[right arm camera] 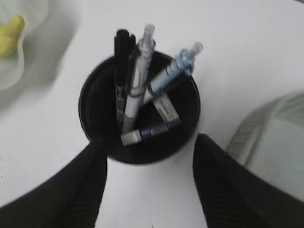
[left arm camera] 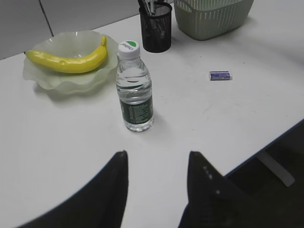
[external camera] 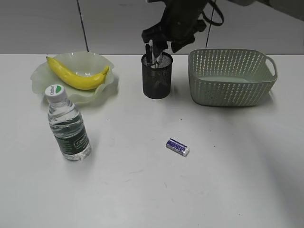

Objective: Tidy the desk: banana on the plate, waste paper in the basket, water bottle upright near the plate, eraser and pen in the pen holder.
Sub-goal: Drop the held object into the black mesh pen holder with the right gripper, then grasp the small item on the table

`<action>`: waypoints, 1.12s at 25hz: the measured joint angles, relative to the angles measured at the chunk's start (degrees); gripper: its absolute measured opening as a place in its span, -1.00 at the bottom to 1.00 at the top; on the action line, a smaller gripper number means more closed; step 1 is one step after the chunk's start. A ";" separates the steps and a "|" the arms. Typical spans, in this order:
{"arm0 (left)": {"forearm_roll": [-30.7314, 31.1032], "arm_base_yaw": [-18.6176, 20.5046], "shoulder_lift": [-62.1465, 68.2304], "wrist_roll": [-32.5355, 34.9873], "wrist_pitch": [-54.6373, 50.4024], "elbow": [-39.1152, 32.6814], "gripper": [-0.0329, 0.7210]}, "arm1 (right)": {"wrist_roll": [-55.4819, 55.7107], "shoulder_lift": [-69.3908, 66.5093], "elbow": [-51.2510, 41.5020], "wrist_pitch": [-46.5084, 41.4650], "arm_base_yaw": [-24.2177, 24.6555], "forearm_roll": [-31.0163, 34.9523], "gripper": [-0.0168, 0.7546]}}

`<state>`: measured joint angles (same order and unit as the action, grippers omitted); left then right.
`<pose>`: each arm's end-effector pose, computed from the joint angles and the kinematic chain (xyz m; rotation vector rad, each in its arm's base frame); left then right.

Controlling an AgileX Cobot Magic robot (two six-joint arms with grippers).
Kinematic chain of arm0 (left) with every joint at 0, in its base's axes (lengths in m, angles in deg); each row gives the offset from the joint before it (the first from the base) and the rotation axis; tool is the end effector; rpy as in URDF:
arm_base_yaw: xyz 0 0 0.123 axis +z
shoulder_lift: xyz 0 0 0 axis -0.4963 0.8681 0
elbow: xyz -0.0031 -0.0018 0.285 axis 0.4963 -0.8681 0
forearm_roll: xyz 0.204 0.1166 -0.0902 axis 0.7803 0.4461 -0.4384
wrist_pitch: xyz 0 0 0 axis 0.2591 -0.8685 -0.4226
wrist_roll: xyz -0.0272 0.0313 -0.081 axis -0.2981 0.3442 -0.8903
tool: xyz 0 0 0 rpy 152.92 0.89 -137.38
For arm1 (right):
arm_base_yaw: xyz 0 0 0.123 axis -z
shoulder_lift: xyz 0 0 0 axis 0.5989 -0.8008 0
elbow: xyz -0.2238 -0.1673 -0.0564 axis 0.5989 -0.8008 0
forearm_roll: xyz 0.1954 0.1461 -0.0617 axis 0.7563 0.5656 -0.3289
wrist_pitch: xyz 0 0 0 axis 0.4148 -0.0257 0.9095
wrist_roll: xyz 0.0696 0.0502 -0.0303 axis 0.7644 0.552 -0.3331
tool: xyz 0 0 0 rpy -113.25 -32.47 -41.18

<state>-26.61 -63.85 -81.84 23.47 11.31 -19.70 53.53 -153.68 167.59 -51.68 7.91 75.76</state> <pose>-0.0074 0.0074 0.2878 0.5828 1.9282 -0.3556 0.4592 0.2553 0.2191 -0.5590 2.5393 0.2376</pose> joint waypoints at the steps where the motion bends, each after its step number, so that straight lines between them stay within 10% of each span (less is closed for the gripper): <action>1: 0.00 0.00 0.00 0.00 0.00 0.00 -0.09 | 0.00 0.00 1.96 -3.37 -0.05 -0.56 0.24; 14: 0.04 0.00 0.00 0.00 0.05 0.00 -0.09 | -5.12 18.32 3.61 -16.64 -0.22 2.01 0.18; 28: 0.04 0.00 0.00 0.00 0.05 0.00 -0.09 | -5.50 62.02 -48.97 -16.76 -0.22 0.91 0.17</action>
<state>-26.57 -63.85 -81.84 23.47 11.36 -19.70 48.03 -91.66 118.61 -68.44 7.69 76.67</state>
